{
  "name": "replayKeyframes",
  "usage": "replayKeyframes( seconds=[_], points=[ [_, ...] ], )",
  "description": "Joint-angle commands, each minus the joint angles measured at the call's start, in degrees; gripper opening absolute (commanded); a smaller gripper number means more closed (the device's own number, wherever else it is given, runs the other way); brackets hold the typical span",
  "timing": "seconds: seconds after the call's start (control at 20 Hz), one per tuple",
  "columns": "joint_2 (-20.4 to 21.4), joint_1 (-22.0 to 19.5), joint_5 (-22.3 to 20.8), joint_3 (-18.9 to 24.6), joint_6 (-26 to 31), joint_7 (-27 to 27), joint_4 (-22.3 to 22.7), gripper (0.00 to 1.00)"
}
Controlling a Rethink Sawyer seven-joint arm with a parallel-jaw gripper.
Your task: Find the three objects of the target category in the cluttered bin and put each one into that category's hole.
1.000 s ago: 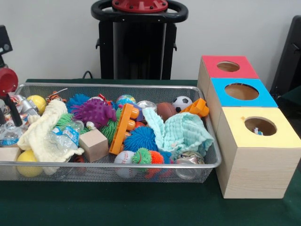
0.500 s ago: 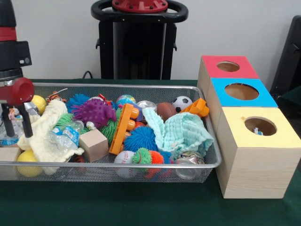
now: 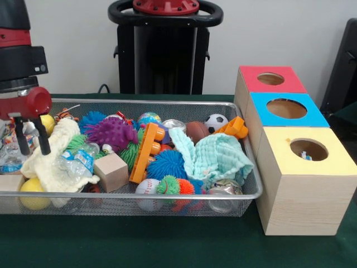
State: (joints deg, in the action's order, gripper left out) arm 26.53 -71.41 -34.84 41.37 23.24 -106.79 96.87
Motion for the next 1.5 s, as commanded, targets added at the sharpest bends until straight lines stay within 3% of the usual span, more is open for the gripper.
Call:
replayKeyframes(
  seconds=[0.05,0.25,0.55,0.85,1.35,1.5],
  points=[
    [6.95,-2.46,4.07,2.41,10.69,6.60,5.57,1.00],
    [9.74,-5.91,6.13,3.91,12.50,8.15,7.92,1.00],
    [11.76,-10.80,5.95,5.47,10.92,8.93,12.34,1.00],
    [10.31,-13.67,0.70,5.37,5.93,9.58,15.83,1.00],
    [11.58,-11.75,-10.21,0.36,-6.04,2.16,22.14,1.00],
    [10.57,-12.25,-11.57,-0.08,-7.06,1.85,22.58,1.00]
  ],
)
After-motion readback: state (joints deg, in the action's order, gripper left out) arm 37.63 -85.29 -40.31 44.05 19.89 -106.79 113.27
